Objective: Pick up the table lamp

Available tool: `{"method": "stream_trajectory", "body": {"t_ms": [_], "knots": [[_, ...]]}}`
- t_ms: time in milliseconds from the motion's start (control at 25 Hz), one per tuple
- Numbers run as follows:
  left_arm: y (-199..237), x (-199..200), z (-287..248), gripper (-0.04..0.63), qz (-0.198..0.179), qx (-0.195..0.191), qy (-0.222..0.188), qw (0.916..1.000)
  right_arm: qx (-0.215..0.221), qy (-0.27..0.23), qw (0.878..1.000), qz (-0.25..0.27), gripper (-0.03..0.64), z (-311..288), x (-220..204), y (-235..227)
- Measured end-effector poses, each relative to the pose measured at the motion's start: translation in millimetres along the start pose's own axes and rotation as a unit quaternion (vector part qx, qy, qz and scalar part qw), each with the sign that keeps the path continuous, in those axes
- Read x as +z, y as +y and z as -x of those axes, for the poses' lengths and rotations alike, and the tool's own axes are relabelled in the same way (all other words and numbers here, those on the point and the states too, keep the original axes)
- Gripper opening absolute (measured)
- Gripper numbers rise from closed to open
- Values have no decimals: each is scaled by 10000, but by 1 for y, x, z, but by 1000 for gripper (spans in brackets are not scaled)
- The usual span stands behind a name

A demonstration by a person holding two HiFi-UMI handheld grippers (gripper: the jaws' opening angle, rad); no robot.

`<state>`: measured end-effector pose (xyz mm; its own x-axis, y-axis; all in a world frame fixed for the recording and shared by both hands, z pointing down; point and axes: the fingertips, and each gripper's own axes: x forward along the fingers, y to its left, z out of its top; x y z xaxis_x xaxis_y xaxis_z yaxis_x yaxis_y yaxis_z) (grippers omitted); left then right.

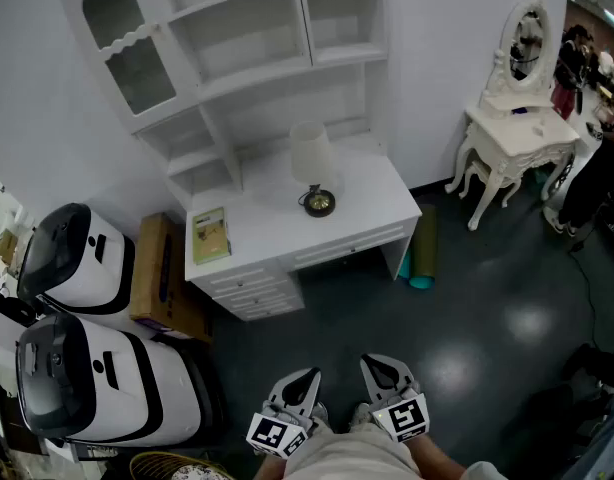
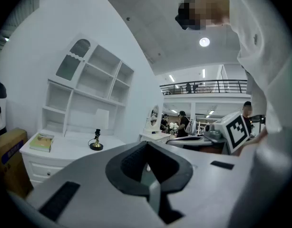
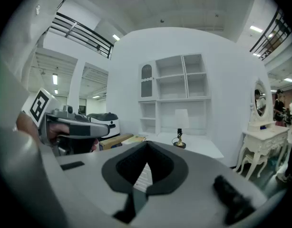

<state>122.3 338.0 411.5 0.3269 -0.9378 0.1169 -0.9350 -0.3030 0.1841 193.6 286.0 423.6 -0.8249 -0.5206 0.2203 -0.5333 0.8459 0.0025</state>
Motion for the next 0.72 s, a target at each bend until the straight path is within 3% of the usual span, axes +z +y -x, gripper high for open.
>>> {"method": "stream_trajectory", "body": {"t_ms": [360, 600, 720], "knots": [[-10, 19, -11, 11, -75, -253, -179, 9995, -63, -198, 9998, 17, 11, 9, 12, 9], [-22, 14, -13, 9, -96, -169, -129, 9997, 92, -127, 9999, -13, 11, 19, 7, 10], [-28, 12, -9, 9, -53, -35, -89, 9999, 375, -208, 9990, -119, 11, 24, 7, 14]]}}
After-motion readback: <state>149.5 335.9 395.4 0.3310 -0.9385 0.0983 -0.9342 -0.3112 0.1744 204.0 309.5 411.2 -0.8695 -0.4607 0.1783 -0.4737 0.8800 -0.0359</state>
